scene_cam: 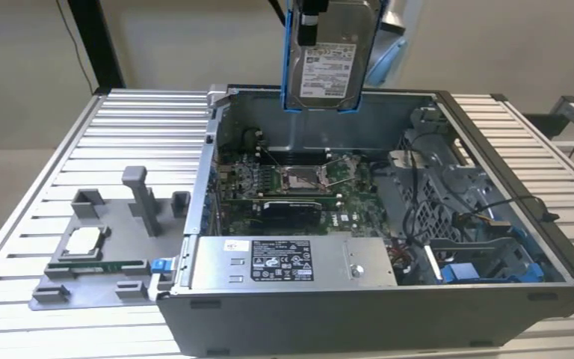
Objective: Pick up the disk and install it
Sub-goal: 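Pick up the disk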
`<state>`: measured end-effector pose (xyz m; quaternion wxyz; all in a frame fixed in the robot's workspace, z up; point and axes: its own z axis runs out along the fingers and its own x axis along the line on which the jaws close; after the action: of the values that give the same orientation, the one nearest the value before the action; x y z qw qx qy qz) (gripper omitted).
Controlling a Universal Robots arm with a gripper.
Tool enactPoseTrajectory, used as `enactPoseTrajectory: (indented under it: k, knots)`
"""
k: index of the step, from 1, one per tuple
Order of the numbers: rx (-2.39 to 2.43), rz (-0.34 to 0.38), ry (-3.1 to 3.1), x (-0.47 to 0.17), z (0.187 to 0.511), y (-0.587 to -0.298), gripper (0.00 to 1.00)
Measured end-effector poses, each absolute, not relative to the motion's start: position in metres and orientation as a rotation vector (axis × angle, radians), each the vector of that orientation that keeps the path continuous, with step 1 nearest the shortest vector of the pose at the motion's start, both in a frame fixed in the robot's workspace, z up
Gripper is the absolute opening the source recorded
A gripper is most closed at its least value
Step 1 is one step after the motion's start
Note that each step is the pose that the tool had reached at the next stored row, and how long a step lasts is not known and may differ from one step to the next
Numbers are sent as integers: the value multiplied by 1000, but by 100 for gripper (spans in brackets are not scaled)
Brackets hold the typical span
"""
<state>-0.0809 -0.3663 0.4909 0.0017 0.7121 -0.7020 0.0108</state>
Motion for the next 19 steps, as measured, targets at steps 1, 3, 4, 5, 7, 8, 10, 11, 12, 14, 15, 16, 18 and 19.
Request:
enactPoseTrajectory:
  k: [1,3,4,5,7,8,10,11,12,14,15,16,18,19]
  knots:
    - [2235,34,-2203,-78,491,-366,0]
    - [2235,34,-2203,-71,491,-366,0]
    - [2235,34,-2203,-67,491,-366,0]
    - [2235,34,-2203,-64,491,-366,0]
    - [2235,34,-2203,-57,491,-366,0]
    - [2235,34,-2203,-53,491,-366,0]
    - [2234,34,-2203,-47,491,-366,0]
    - [2235,34,-2203,-43,491,-366,0]
    - [2235,34,-2203,-40,491,-366,0]
    - [2234,34,-2203,-33,491,-366,0]
    - [2235,34,-2203,-30,491,-366,0]
    - [2234,34,-2203,-27,491,-366,0]
    - [2235,34,-2203,-20,491,-366,0]
    - [2235,34,-2203,-17,491,-366,0]
